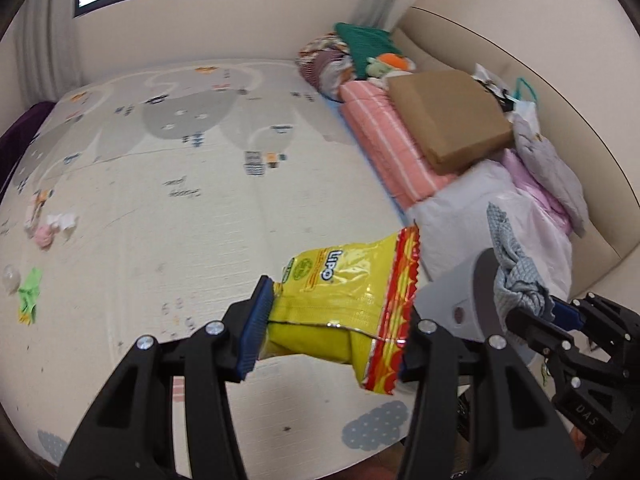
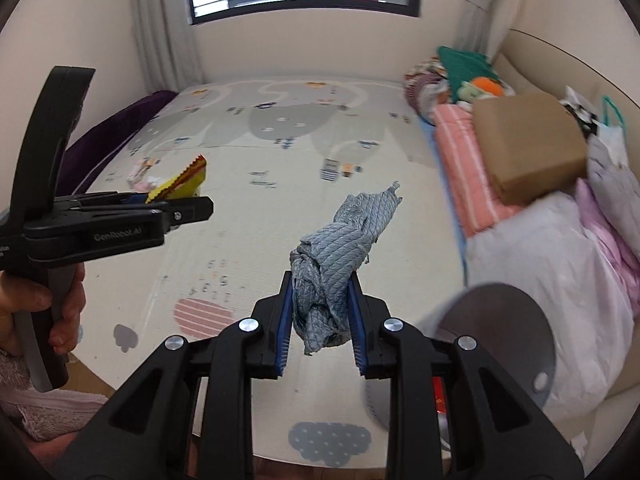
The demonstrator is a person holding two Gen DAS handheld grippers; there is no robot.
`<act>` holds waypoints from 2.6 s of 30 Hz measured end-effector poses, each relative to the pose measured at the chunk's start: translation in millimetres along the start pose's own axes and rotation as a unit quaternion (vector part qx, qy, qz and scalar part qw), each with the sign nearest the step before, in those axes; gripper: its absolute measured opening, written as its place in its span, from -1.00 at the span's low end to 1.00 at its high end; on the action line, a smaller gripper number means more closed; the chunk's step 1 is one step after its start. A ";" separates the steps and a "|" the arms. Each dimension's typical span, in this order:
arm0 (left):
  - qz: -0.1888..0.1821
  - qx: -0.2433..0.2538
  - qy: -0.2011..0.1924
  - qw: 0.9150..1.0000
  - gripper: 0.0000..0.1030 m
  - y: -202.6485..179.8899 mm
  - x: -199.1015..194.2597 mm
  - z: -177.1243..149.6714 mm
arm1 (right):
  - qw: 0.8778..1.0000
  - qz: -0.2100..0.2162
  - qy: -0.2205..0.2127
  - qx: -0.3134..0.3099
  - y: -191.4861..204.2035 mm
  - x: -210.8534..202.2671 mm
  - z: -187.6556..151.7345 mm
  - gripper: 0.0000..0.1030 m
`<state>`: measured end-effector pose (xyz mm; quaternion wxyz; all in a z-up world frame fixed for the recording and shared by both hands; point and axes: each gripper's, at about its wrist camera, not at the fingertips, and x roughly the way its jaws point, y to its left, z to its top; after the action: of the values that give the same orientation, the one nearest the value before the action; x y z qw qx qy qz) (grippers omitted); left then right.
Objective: Collect trash
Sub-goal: 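Carry the Lipo packet in the left tool and sock in the right tool to the grey bin, then open the left tool over the bin while the right tool releases the sock into it, then move both open tools back over the bed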
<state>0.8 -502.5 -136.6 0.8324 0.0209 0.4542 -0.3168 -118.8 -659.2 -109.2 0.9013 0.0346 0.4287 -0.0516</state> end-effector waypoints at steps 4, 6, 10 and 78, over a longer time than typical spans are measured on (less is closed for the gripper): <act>-0.048 0.089 0.002 0.995 -0.03 -84.1 21.2 14.7 | 0.995 -0.060 -0.006 0.074 -76.3 -27.6 -28.0 -0.54; -0.071 0.126 0.009 0.990 -0.03 -117.8 31.6 16.0 | 0.991 -0.084 -0.010 0.106 -105.0 -37.2 -40.6 -0.54; -0.106 0.170 0.030 0.979 -0.03 -166.9 47.7 11.0 | 0.982 -0.104 -0.014 0.157 -139.9 -49.1 -62.1 -0.54; 0.255 -0.277 -0.004 0.926 0.47 556.8 -158.8 -144.6 | 0.944 0.238 0.057 -0.220 584.3 234.2 100.0 0.29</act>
<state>136.3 69.4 -240.1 0.8594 -0.0968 0.5000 0.0451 176.6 -104.8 -217.4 0.8464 -0.0602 0.4597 0.2620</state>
